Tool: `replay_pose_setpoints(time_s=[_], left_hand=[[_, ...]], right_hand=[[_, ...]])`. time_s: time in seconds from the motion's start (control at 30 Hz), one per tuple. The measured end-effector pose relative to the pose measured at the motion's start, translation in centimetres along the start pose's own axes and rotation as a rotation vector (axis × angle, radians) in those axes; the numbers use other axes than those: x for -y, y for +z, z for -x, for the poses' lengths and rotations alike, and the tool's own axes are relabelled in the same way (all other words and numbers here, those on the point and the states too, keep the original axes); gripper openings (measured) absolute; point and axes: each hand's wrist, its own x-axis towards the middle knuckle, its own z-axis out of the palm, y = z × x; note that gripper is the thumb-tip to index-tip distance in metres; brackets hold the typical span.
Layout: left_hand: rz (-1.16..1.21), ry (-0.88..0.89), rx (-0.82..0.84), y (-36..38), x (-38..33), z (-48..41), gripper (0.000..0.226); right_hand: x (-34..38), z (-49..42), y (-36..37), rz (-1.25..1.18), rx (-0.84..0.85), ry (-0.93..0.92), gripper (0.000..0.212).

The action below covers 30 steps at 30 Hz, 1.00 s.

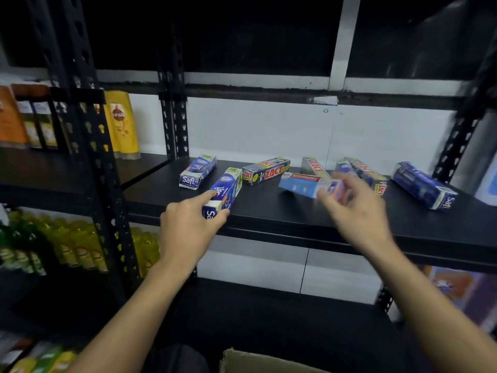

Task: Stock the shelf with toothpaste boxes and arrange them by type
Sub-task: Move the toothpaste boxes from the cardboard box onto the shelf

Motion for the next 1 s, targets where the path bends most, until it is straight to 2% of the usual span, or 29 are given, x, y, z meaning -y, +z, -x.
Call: replay_pose_setpoints(time_s=[0.1, 0.17, 0.33, 0.57, 0.77, 0.83, 0.9, 1.0], left_hand=[[0.021, -0.019, 0.003, 0.0, -0.1, -0.3, 0.049], [0.057, -0.034, 0.007, -0.1, 0.0, -0.5, 0.047], [0.140, -0.053, -0.050, -0.5, 0.7, -1.5, 0.039], [0.227, 0.026, -0.143, -0.4, 0.2, -3.6, 0.038], [0.108, 0.014, -0.188, 3.2, -0.8, -6.0, 0.035], [0.096, -0.051, -0.091, 5.2, -0.6, -6.9, 0.037], [0.120, -0.104, 0.104, 6.9, -0.2, -7.5, 0.050], [0.106, -0.084, 0.295, 8.0, -0.1, -8.4, 0.057]], right_hand=[[-0.6, 0.2, 3.3, 0.270, 0.291, -0.161, 0.032], [-0.9, -0.3, 4.6, 0.395, 0.379, -0.187, 0.046], [-0.2, -2.3, 7.1, 0.480, 0.368, -0.167, 0.040], [-0.8, -4.4, 9.1, 0.515, 0.361, -0.077, 0.038], [-1.8, -4.6, 9.8, 0.415, 0.337, -0.062, 0.044], [-2.3, -4.6, 9.8, 0.362, 0.346, -0.046, 0.051], [-2.7, -4.7, 9.8, 0.351, 0.365, -0.044, 0.053], [-3.2, -4.9, 10.2, 0.373, 0.390, -0.057, 0.054]])
